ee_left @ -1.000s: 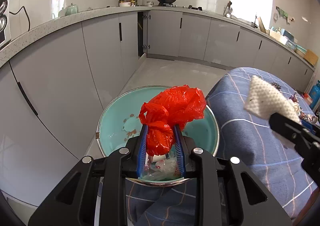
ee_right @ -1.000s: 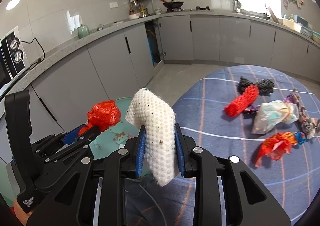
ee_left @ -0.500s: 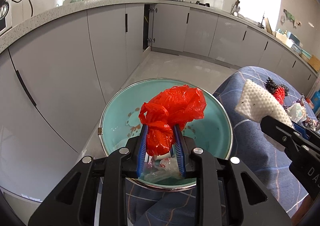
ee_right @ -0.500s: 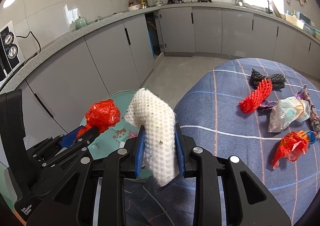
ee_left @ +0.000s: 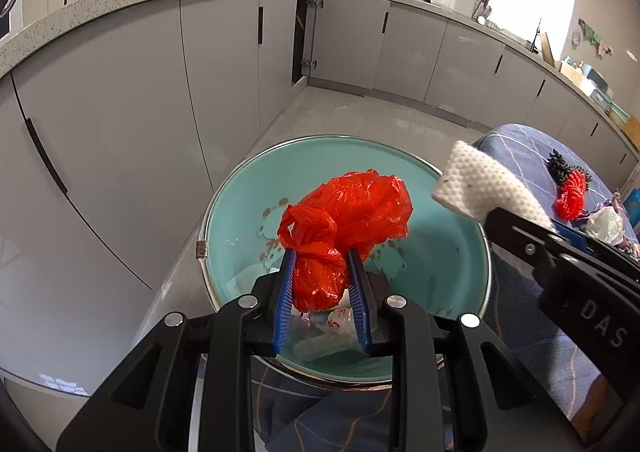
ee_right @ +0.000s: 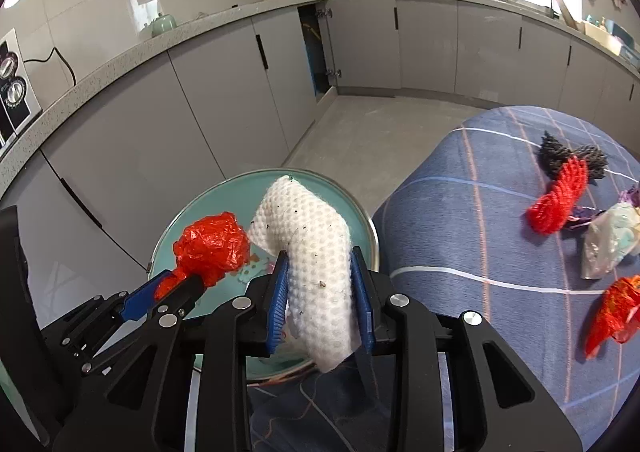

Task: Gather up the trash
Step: 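Carry the foam sleeve and red bag over the teal bucket and release both, then move both open tools back toward the trash pile on the table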

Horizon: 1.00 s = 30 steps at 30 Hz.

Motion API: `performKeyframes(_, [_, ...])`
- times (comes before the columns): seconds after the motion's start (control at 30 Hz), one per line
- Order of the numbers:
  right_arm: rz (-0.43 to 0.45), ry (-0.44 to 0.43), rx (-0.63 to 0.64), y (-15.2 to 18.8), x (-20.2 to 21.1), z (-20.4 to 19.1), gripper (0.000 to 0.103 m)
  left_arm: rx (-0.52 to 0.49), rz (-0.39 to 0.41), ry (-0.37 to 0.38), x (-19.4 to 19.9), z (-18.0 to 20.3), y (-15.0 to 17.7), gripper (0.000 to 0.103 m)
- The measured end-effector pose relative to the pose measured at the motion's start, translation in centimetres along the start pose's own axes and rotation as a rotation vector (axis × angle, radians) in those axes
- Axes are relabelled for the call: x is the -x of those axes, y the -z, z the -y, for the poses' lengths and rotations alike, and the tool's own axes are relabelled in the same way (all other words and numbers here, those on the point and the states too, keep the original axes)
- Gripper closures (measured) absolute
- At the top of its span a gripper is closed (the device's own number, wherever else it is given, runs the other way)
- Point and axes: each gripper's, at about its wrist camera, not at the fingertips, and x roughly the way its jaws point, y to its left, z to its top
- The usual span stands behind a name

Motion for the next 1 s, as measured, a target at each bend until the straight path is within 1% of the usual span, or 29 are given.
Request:
performKeyframes(0.07, [-0.008,0.003,0.001,-0.1,-0.5,-0.1,0.072,0.001,-0.004,-0.003,-0.2,-0.1,0.0,0.077])
performKeyframes(0.2, [-0.024,-0.033,-0.015,-0.2,-1.4,0.1,0.070,0.005,-0.010,-0.006,-0.5,-0.3,0.0,0.077])
performKeyframes(0.27, [-0.031,-0.080,-0.014,-0.3,-1.7,0.2,0.063,0.006,-0.010,-0.009,-0.7,-0.3,-0.2,0.076])
performKeyframes(0.3, [-0.034,-0.093,-0.015,-0.5,-1.7,0.2,0.054,0.006,-0.010,-0.010,-0.7,-0.3,-0.1,0.076])
performKeyframes(0.33, [-0.027,-0.106,-0.023,-0.5,-1.6,0.3,0.049,0.005,-0.011,-0.010,-0.7,-0.2,-0.1,0.076])
performKeyframes(0.37, [-0.017,-0.115,-0.028,-0.5,-1.3,0.4,0.048,0.004,-0.011,-0.010,-0.7,-0.2,-0.1,0.074])
performKeyframes(0.43, [0.000,-0.106,-0.029,-0.5,-0.7,0.5,0.048,0.002,-0.012,-0.011,-0.7,0.0,-0.1,0.074])
performKeyframes(0.5, [0.025,-0.099,-0.037,-0.4,0.3,0.8,0.048,0.001,-0.010,-0.017,-0.6,-0.1,0.0,0.071])
performKeyframes(0.57, [0.057,-0.093,-0.040,-0.3,1.4,1.1,0.048,-0.003,-0.006,-0.028,-0.5,0.0,0.1,0.060])
performKeyframes(0.6, [0.073,-0.086,-0.041,-0.2,1.9,1.3,0.048,-0.002,-0.003,-0.034,-0.4,-0.1,0.1,0.056])
performKeyframes(0.63, [0.093,-0.074,-0.043,-0.2,2.4,1.6,0.048,-0.002,0.001,-0.039,-0.3,0.0,0.1,0.049])
performKeyframes(0.67, [0.111,-0.062,-0.047,0.0,3.0,1.9,0.048,-0.003,0.006,-0.045,-0.2,0.0,0.1,0.046])
performKeyframes(0.7, [0.124,-0.055,-0.050,0.1,3.5,2.1,0.047,-0.004,0.014,-0.057,0.0,0.1,0.1,0.040])
performKeyframes(0.77, [0.151,-0.038,-0.057,0.5,4.6,2.7,0.043,-0.012,0.029,-0.067,0.4,0.4,0.1,0.034])
performKeyframes(0.8, [0.160,-0.033,-0.058,0.5,4.9,2.9,0.041,-0.018,0.036,-0.069,0.6,0.6,0.1,0.032])
performKeyframes(0.87, [0.183,-0.019,-0.057,1.0,5.8,3.5,0.039,-0.027,0.058,-0.078,1.2,1.0,0.1,0.023])
performKeyframes(0.93, [0.201,0.000,-0.055,1.4,6.4,3.9,0.032,-0.039,0.093,-0.089,2.1,1.5,0.1,0.015])
performKeyframes(0.97, [0.210,0.009,-0.056,1.6,6.8,4.3,0.031,-0.045,0.110,-0.090,2.5,1.8,0.2,0.012])
performKeyframes(1.0, [0.221,0.018,-0.059,1.8,7.3,4.7,0.031,-0.050,0.123,-0.088,2.9,1.9,0.1,0.012])
